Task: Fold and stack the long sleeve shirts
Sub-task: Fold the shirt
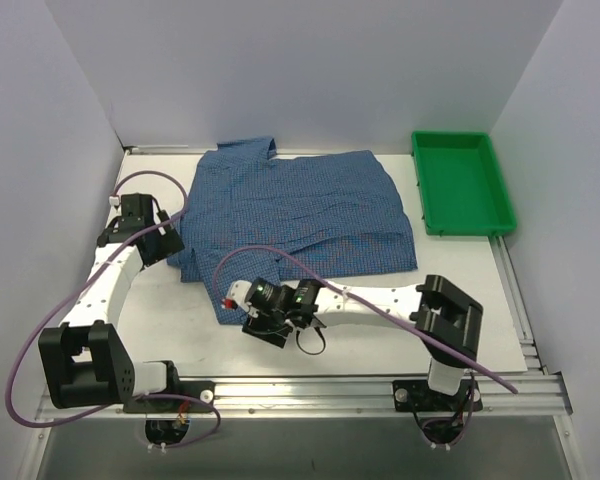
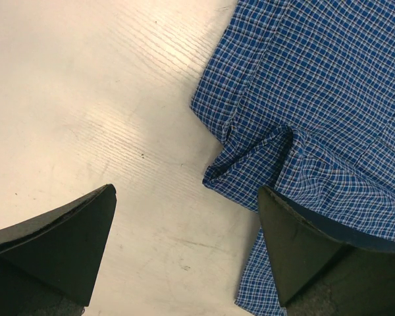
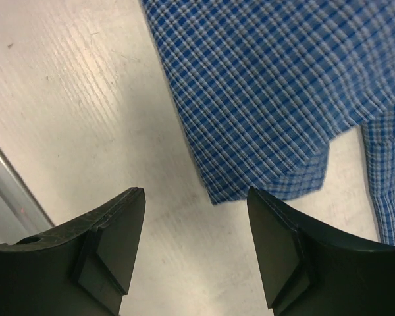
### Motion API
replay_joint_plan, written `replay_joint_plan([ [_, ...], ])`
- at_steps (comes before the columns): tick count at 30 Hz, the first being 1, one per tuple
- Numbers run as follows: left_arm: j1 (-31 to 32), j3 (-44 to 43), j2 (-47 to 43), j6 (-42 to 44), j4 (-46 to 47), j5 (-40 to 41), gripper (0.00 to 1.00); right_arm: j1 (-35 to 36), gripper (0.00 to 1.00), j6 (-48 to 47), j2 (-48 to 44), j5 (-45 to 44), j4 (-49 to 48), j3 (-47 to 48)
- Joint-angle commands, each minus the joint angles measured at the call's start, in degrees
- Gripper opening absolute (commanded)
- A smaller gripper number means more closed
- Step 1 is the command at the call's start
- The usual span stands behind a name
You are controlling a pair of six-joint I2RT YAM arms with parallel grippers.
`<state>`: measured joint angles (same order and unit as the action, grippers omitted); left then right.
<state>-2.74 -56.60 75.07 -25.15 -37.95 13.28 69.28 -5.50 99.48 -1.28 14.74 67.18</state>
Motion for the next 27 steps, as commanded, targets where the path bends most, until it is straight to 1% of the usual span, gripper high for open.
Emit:
replay_joint_plan([
  [1,-1.3,0.1,-0.4,0.4,1.2,-1.4,0.97,1.8,0.64,-3.9,3.5,-4.3,-0.1,4.0],
  [4,-1.7,0.0,0.1,0.4,1.3,-1.7,0.97,2.7,0.62,-5.4,7.0,-6.6,-0.3,5.2],
  [5,-1.7,0.0,0.3,0.4,1.3,-1.8,0.97,3.1,0.62,-5.7,8.0,-8.8,-0.4,5.9],
  [6,-2.1,0.0,0.3,0.4,1.3,-1.8,0.97,3.4,0.59,-5.9,9.7,-9.6,-0.8,6.1],
  [7,-2.1,0.0,0.3,0.3,1.3,-1.8,0.97,3.5,0.57,-6.2,10.4,-10.3,-0.8,6.4],
  [8,-2.3,0.0,0.3,0.3,1.2,-1.9,0.97,3.7,0.54,-6.4,11.1,-12.9,-0.9,6.7],
  [9,-2.4,0.0,0.3,0.2,1.3,-1.9,0.97,3.9,0.48,-6.5,12.0,-13.7,-1.5,6.7],
  [10,-2.4,0.1,0.3,0.2,1.3,-2.0,0.97,4.1,0.46,-6.9,12.4,-14.5,-1.6,6.6],
  [11,-2.4,0.1,0.3,0.2,1.4,-2.2,0.97,4.3,0.41,-7.3,12.7,-15.8,-2.2,6.1],
  [12,-2.4,0.1,0.3,0.2,1.4,-2.5,0.97,4.6,0.38,-7.8,13.0,-18.3,-3.5,5.7],
  [14,-2.4,0.0,0.3,0.2,1.5,-2.6,0.97,5.2,0.34,-8.6,13.6,-20.0,-3.9,5.5],
  [15,-2.4,0.0,0.3,0.2,1.4,-2.6,0.97,5.3,0.25,-9.3,14.2,-21.6,-4.5,5.6],
  [16,-2.4,0.0,0.3,0.1,1.5,-2.6,0.97,5.5,0.2,-9.6,14.6,-21.9,-4.5,5.7],
  [17,-2.5,0.0,0.2,0.1,1.5,-2.7,0.98,5.6,0.09,-9.7,14.9,-22.4,-4.5,5.9],
  [19,-2.4,0.1,0.1,0.1,1.5,-2.6,0.97,6.0,0.0,-9.9,15.1,-22.6,-4.5,6.1],
  [23,-2.5,0.1,0.1,0.1,1.6,-2.6,0.97,6.4,0.0,-9.4,11.3,-21.9,-3.1,6.6],
  [27,-2.7,0.1,0.0,0.0,1.6,-2.8,0.98,4.9,0.0,-10.4,4.1,-23.0,-1.5,9.2],
])
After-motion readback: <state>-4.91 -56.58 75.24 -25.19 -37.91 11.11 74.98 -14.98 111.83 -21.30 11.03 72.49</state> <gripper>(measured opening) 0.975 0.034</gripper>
